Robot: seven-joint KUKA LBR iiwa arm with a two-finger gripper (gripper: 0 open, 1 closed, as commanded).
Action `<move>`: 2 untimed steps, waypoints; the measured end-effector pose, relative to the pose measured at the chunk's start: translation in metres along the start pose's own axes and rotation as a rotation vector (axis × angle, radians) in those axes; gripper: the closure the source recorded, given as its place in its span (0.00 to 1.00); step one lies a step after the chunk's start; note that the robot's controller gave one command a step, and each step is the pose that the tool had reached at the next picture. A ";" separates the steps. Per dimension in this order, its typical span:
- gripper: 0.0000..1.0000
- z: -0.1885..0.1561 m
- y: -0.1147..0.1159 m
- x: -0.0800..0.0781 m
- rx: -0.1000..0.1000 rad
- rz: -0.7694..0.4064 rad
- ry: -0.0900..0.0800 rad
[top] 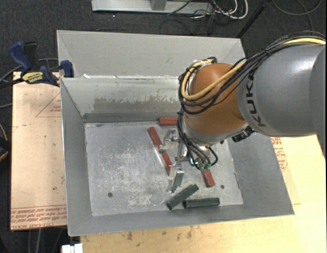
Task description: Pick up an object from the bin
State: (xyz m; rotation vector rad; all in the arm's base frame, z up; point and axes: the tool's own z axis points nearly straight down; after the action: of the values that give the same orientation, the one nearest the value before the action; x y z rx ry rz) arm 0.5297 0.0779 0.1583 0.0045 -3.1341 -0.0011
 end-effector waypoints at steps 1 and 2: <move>0.00 -0.004 0.000 -0.002 -0.001 0.002 -0.008; 0.00 0.006 -0.005 0.006 -0.002 -0.060 -0.015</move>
Offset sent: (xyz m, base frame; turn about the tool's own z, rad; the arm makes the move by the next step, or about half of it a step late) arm -0.0466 -0.0366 -0.0548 -0.2827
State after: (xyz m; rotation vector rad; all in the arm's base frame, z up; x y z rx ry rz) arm 0.5235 0.0725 0.1524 0.0990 -3.1479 -0.0039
